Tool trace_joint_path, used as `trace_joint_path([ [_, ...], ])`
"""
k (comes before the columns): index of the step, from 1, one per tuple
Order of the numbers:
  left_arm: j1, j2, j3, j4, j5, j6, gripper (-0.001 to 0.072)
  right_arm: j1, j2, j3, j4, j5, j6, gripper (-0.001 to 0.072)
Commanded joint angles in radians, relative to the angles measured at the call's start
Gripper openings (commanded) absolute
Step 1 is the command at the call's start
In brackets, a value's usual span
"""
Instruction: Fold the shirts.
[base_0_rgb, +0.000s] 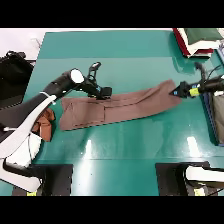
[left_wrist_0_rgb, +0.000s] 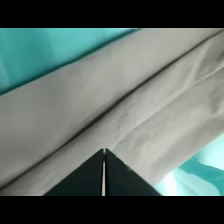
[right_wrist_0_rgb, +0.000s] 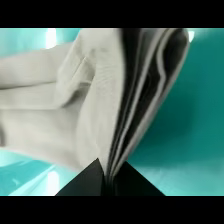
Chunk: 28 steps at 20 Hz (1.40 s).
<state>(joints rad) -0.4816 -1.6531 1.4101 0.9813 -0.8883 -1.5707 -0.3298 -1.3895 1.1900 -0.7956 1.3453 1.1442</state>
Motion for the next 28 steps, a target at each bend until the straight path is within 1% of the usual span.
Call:
trace_joint_path([
  [1,-0.05,-0.118,0.093,-0.021,0.016,0.0,0.0023,0.098,0.121,0.135,0.074,0.019,0.055,0.0014],
  [4,-0.071,-0.175,0.135,-0.036,0.023,0.0,0.0023,0.211,0.146,0.243,0.097,0.021,0.117,0.0014],
  [6,-0.079,-0.197,0.147,-0.066,0.053,0.0,0.0023,0.293,0.145,0.294,0.097,0.016,0.148,0.0014],
  [11,-0.079,-0.206,0.147,-0.081,0.089,-0.004,0.0023,0.447,0.145,0.327,0.097,-0.043,0.184,0.0015],
  [14,-0.058,-0.193,0.15,-0.078,0.079,-0.003,0.0023,0.508,0.144,0.327,0.097,-0.084,0.184,0.0015],
  [16,0.005,-0.156,0.176,-0.04,0.009,-0.003,0.0023,0.547,0.137,0.327,0.098,-0.112,0.188,0.0015],
  [18,0.099,-0.079,0.199,0.017,-0.053,-0.002,0.0023,0.608,0.117,0.327,0.098,-0.143,0.191,0.0015],
  [20,0.21,0.021,0.222,0.068,-0.089,0.0,0.0023,0.702,0.076,0.327,0.1,-0.216,0.191,0.0015],
  [22,0.315,0.132,0.235,0.108,-0.1,0.0,0.0023,0.826,0.005,0.327,0.163,-0.32,0.177,0.0015],
  [23,0.356,0.184,0.237,0.127,-0.097,0.0,0.0023,0.894,-0.043,0.328,0.227,-0.385,0.123,0.0016],
  [24,0.396,0.235,0.237,0.146,-0.096,0.0,0.0023,0.958,-0.099,0.336,0.294,-0.439,0.063,0.004],
  [25,0.429,0.275,0.237,0.157,-0.098,0.0,0.0023,1.012,-0.159,0.367,0.333,-0.461,0.026,0.0195],
  [26,0.452,0.305,0.237,0.165,-0.1,0.0,0.0023,1.055,-0.221,0.414,0.342,-0.466,0.025,0.0329],
  [28,0.478,0.343,0.237,0.175,-0.105,0.001,0.0024,1.103,-0.315,0.518,0.312,-0.442,0.025,0.0338],
])
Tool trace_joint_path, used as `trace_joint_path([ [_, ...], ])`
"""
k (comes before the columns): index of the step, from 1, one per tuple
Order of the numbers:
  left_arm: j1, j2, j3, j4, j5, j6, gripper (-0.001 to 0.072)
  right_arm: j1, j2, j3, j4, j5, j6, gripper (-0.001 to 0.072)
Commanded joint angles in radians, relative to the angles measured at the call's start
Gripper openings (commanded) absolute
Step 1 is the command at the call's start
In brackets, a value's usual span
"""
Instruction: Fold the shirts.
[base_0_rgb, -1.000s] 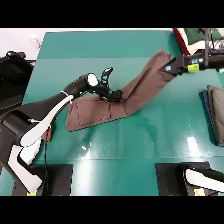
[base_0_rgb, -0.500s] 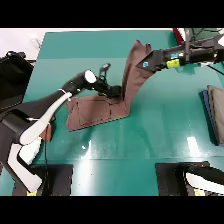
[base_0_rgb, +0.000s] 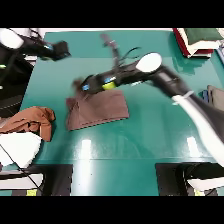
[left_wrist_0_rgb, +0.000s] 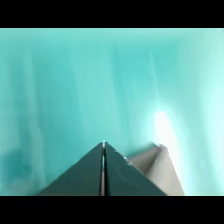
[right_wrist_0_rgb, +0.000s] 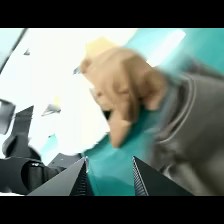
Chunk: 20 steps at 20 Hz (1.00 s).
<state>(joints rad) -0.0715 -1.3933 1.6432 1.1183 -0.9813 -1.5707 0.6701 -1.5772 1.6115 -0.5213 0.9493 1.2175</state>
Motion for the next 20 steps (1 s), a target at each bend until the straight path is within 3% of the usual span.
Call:
trace_joint_path([
  [1,0.07,0.092,0.003,0.039,-0.018,0.002,0.0023,0.099,-0.145,0.126,0.003,-0.026,-0.044,0.0336],
  [4,0.056,0.093,0.003,0.034,-0.054,0.032,0.0023,0.009,-0.12,0.09,-0.134,0.064,0.025,0.0335],
  [9,-0.024,0.089,0.0,0.038,-0.051,0.066,0.0023,-0.281,0.053,-0.254,-0.369,0.108,0.137,0.0345],
  [11,-0.055,0.089,0.0,0.038,-0.044,0.087,0.0023,-0.405,0.091,-0.38,-0.358,0.105,0.151,0.0562],
  [15,-0.074,0.089,0.0,0.034,-0.045,0.087,0.0023,-0.513,0.032,-0.474,-0.271,0.106,0.154,0.0561],
  [20,-0.074,0.089,0.0,0.034,-0.064,0.087,0.0023,-0.416,-0.163,-0.369,-0.126,0.101,0.142,0.0548],
])
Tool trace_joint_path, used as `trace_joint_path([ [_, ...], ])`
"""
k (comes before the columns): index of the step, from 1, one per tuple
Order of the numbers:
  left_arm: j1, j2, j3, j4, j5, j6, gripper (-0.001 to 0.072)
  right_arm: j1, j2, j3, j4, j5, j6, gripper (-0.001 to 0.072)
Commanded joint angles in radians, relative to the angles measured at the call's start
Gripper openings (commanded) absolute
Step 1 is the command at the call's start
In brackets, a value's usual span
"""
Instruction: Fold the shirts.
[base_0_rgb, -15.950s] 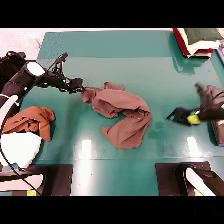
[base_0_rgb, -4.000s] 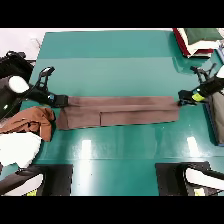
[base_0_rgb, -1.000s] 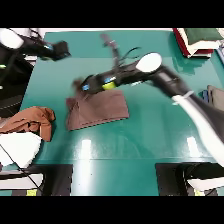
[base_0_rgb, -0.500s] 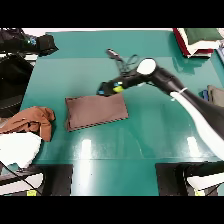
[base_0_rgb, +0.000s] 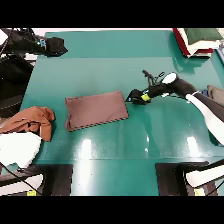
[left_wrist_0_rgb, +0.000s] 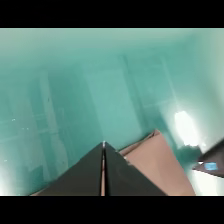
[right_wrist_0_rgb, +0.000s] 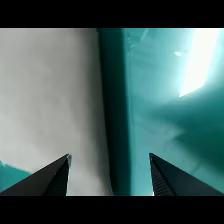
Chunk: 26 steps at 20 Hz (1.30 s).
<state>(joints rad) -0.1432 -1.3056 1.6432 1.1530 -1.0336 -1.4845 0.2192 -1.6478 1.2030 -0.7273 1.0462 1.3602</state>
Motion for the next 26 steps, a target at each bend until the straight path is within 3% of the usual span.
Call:
trace_joint_path([
  [1,-0.003,0.001,0.0,-0.001,-0.017,0.001,0.0023,0.063,-0.132,0.074,0.106,0.007,-0.001,0.0547],
  [3,-0.003,0.001,0.0,-0.002,-0.028,0.001,0.0024,0.123,-0.21,0.152,0.167,0.025,-0.01,0.0517],
  [6,-0.003,0.001,-0.002,-0.009,-0.045,0.001,0.0024,0.204,-0.28,0.266,0.193,0.03,-0.05,0.0197],
  [7,-0.003,0.001,-0.003,-0.01,-0.053,0.001,0.0023,0.217,-0.285,0.298,0.184,0.029,-0.074,0.0041],
  [8,-0.003,0.001,-0.005,-0.01,-0.063,0.001,0.0023,0.221,-0.283,0.326,0.166,0.031,-0.086,0.0016],
  [12,-0.003,0.001,-0.005,-0.018,-0.069,0.0,0.0023,0.138,-0.184,0.386,0.026,0.045,-0.069,0.0014],
  [18,-0.003,0.001,-0.005,-0.059,-0.065,0.001,0.0023,-0.236,0.074,0.385,-0.333,0.16,0.096,0.0014],
  [26,-0.003,0.001,-0.005,-0.06,-0.055,-0.001,0.0023,-0.824,0.234,0.385,-0.365,0.201,0.106,0.0015],
])
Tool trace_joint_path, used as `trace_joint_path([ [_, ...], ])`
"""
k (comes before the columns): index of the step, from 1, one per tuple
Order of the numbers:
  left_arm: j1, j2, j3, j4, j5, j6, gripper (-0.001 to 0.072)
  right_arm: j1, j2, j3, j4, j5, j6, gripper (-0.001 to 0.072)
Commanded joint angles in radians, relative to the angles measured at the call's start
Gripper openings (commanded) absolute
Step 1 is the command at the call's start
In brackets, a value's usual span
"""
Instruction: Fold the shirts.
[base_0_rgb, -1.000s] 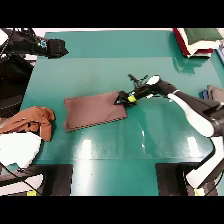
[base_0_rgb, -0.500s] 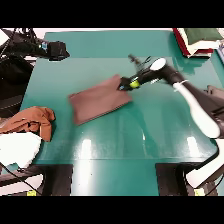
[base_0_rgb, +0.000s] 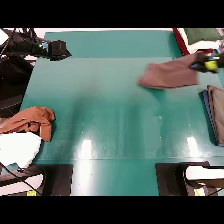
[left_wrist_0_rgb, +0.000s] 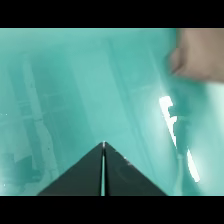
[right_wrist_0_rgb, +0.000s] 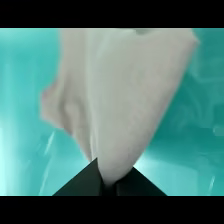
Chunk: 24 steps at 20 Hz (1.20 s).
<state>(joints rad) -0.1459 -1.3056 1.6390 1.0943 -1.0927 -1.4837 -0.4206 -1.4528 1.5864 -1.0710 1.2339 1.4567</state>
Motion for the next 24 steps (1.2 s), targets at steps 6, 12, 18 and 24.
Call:
trace_joint_path([
  [6,0.0,0.001,0.0,-0.002,0.004,-0.012,0.0023,-0.387,0.039,0.002,0.024,-0.078,0.008,0.0015],
  [12,0.0,0.001,0.0,-0.002,0.001,-0.031,0.0023,-0.388,0.037,0.1,0.109,-0.21,-0.037,0.0015],
  [18,0.0,0.001,0.0,-0.002,-0.001,-0.029,0.0023,-0.387,0.039,0.226,0.027,-0.159,-0.094,0.0015],
  [24,0.0,0.001,0.0,-0.002,-0.015,-0.026,0.0023,-0.428,0.044,0.227,0.019,0.016,-0.149,0.0015],
])
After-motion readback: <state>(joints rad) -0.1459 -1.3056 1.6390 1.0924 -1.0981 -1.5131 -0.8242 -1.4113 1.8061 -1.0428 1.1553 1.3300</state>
